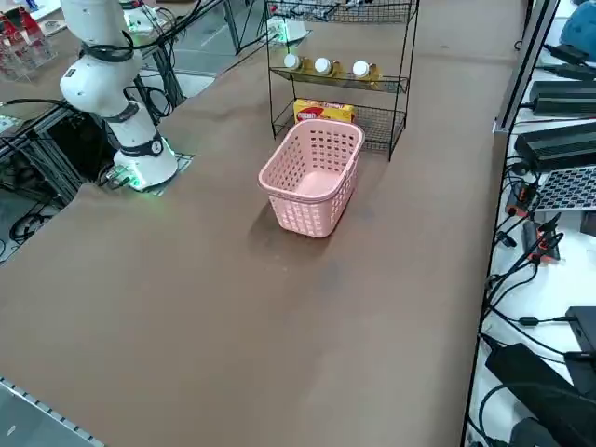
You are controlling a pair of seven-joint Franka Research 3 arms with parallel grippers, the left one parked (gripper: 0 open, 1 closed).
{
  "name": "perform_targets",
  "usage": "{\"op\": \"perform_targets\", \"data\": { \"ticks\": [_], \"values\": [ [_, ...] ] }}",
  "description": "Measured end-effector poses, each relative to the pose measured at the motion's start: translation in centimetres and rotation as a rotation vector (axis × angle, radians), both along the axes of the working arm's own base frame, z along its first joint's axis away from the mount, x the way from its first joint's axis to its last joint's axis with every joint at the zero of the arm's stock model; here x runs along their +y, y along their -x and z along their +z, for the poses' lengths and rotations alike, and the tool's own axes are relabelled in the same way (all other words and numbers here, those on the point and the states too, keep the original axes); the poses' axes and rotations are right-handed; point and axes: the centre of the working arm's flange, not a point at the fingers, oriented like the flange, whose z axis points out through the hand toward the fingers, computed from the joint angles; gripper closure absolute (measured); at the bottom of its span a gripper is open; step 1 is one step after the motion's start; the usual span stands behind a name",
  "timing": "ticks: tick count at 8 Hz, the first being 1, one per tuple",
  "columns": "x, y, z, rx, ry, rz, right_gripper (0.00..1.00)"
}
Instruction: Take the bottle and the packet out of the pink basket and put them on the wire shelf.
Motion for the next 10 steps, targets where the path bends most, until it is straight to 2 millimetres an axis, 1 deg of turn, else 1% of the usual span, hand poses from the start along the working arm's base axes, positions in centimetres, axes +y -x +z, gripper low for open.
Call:
{"op": "perform_targets", "data": {
  "ticks": [4,8,9,10],
  "values": [
    [-0.13,0.3,-0.6,0.028,0.024,0.008,0.56],
    [-0.14,0.3,-0.68,0.031,0.025,0.003,0.55],
    [-0.13,0.3,-0.79,0.034,0.025,-0.006,0.54],
    [-0.12,0.28,-0.87,0.037,0.025,-0.017,0.44]
  ]
}}
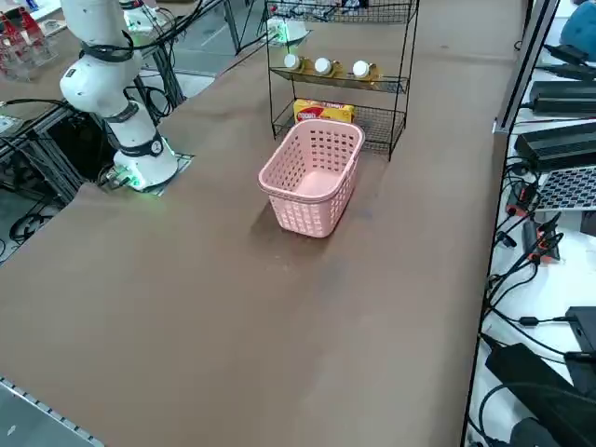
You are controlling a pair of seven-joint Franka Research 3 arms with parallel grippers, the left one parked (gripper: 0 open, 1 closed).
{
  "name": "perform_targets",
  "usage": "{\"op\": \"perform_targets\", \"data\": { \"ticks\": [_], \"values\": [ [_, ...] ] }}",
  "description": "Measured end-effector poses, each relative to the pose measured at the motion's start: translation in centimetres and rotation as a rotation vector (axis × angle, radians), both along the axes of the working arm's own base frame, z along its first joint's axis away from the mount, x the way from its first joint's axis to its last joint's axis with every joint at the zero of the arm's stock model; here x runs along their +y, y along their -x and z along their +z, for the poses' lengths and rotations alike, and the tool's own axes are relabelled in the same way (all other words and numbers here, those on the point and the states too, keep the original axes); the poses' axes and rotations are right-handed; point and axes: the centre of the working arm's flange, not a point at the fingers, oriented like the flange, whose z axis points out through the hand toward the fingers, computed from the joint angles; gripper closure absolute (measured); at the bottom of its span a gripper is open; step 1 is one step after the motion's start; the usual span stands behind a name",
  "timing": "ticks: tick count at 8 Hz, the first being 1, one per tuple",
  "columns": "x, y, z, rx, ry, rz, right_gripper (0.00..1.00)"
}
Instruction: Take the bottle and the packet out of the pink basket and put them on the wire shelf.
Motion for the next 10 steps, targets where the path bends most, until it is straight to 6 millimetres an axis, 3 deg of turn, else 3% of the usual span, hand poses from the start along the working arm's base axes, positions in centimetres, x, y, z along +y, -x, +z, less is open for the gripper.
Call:
{"op": "perform_targets", "data": {
  "ticks": [2,3,5,7,10],
  "values": [
    [0.0,0.0,0.0,0.003,-0.001,-0.021,0.07],
    [0.0,0.0,0.0,0.003,-0.002,-0.023,0.0],
    [-0.1,0.1,0.4,-0.002,-0.004,-0.029,0.0],
    [-1.3,0.2,2.2,0.009,-0.026,-0.057,0.0],
    [-7.0,-0.6,6.1,0.026,-0.062,-0.177,0.0]
  ]
}}
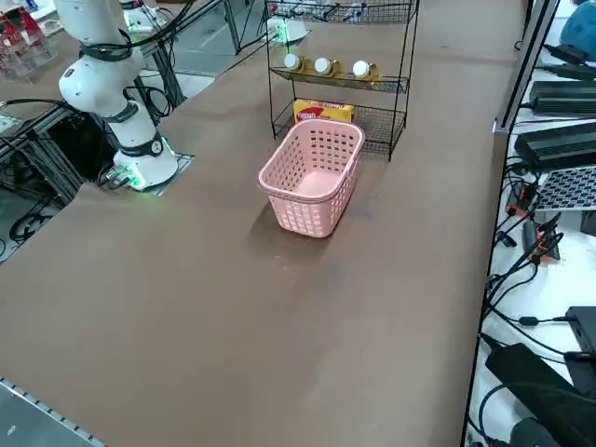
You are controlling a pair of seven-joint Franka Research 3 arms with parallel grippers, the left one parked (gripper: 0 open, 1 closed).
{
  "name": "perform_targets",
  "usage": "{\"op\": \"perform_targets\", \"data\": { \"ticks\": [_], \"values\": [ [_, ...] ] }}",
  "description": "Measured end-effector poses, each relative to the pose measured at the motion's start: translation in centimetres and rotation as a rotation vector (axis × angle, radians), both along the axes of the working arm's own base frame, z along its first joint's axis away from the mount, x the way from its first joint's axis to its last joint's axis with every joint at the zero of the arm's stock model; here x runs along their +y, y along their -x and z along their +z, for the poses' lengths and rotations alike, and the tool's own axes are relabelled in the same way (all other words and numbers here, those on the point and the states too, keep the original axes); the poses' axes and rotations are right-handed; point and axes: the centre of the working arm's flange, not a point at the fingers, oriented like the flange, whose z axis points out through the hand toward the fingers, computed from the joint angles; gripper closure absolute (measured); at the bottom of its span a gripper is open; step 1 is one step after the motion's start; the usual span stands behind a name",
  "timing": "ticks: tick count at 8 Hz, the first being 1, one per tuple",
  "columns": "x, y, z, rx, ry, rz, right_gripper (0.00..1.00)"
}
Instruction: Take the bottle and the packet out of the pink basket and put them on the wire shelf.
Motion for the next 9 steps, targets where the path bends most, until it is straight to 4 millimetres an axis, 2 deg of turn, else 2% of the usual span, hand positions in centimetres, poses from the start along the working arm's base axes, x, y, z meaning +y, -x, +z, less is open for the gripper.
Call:
{"op": "perform_targets", "data": {
  "ticks": [2,4,7,8,9],
  "values": [
    [-4.4,-0.1,2.5,0.0,0.015,-0.135,0.0],
    [-8.8,-0.3,4.3,0.01,0.036,-0.319,0.0],
    [-19.8,-1.9,4.5,0.072,0.092,-0.588,0.0],
    [-22.7,-2.2,4.1,0.097,0.107,-0.668,0.0],
    [-24.6,-2.2,3.7,0.125,0.122,-0.747,0.0]
  ]
}}
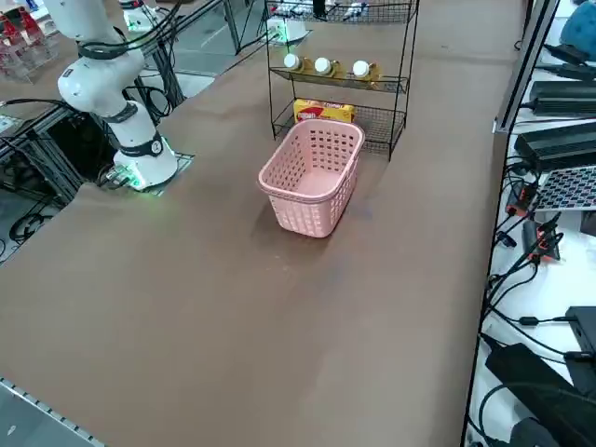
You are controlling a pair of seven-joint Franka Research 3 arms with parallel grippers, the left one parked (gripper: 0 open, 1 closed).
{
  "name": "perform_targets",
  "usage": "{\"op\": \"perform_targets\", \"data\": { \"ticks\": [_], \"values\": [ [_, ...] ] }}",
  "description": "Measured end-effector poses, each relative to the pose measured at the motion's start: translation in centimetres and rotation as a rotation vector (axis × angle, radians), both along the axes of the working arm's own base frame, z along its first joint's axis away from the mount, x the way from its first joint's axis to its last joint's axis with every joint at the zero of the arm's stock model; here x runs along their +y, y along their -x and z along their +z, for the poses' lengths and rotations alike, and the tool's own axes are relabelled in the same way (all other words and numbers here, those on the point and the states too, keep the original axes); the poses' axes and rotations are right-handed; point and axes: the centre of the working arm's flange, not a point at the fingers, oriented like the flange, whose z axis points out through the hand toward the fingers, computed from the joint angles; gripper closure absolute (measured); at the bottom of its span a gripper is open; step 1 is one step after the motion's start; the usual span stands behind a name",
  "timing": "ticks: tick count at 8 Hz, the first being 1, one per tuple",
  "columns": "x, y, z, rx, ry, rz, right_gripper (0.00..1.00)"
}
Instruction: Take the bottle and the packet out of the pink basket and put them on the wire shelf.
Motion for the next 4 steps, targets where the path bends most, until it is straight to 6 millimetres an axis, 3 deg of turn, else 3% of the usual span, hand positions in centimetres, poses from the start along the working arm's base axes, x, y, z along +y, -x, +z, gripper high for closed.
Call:
{"op": "perform_targets", "data": {
  "ticks": [4],
  "values": [
    [-1.5,0.0,-1.6,0.04,0.033,-0.395,0.0]
  ]
}}
